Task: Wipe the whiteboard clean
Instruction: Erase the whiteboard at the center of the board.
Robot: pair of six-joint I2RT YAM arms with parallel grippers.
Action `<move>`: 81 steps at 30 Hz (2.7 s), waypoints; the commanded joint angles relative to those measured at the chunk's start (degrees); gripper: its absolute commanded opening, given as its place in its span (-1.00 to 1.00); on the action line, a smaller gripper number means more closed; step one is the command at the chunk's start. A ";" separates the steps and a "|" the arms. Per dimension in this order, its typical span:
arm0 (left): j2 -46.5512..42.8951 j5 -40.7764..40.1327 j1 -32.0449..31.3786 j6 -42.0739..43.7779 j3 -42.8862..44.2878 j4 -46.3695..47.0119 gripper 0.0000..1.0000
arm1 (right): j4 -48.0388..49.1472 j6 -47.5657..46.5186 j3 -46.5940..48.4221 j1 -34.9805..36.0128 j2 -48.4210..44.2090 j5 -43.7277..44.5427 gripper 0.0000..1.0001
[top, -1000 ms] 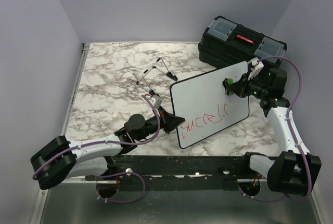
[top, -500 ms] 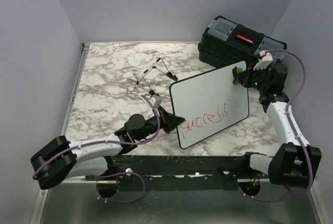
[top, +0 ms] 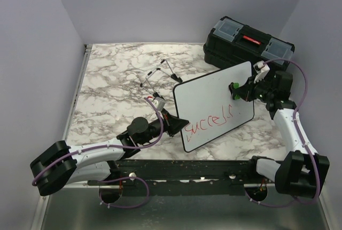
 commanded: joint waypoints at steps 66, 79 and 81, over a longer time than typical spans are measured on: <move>-5.02 -1.83 -0.64 -0.07 0.32 9.26 -1.00 | 12.45 9.96 10.86 21.46 2.23 12.82 -0.99; -5.22 -2.84 -0.99 -0.21 1.64 8.07 -1.00 | -0.44 -1.66 9.31 37.33 0.69 2.78 -0.99; -5.46 -4.28 -0.99 -0.25 1.55 8.05 -1.00 | -0.26 -1.31 8.23 37.27 -0.49 9.20 -0.99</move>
